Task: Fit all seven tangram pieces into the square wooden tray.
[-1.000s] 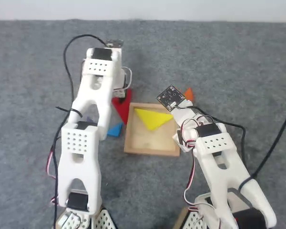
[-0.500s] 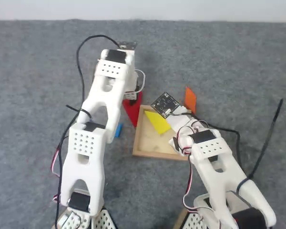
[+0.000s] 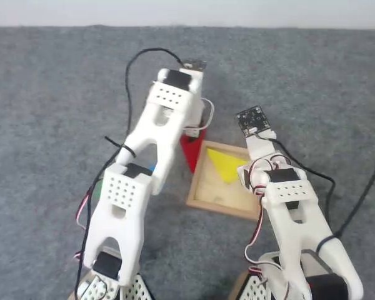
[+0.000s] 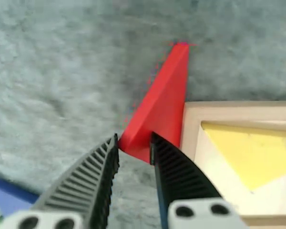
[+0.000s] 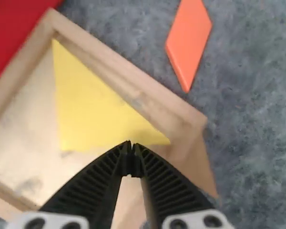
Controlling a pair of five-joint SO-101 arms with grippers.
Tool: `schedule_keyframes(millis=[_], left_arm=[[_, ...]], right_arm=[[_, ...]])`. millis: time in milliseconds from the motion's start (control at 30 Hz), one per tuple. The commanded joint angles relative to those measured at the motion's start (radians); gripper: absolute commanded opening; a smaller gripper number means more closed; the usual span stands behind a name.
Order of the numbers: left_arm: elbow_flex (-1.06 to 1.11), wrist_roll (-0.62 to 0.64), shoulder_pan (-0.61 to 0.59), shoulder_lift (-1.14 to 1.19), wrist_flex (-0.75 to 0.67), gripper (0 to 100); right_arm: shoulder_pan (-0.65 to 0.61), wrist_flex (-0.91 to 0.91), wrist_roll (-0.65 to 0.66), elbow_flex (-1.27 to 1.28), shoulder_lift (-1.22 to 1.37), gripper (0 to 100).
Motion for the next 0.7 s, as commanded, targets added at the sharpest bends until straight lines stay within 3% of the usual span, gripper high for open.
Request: schedule_keyframes(millis=[0,267,667], left_arm=[[-0.005,0.032,0.106,-0.005,0.012,8],[-0.085,0.060,0.158,-0.005,0.018,8],[-0.099,0.087,0.210,-0.017,0.028,8]], right_arm=[[0.015,-0.021,-0.029,-0.061,0.061,0.8],[0.035,0.163,-0.049,-0.350,0.403,0.8],[0.110,0.133,-0.107,-0.321,0.315,0.8]])
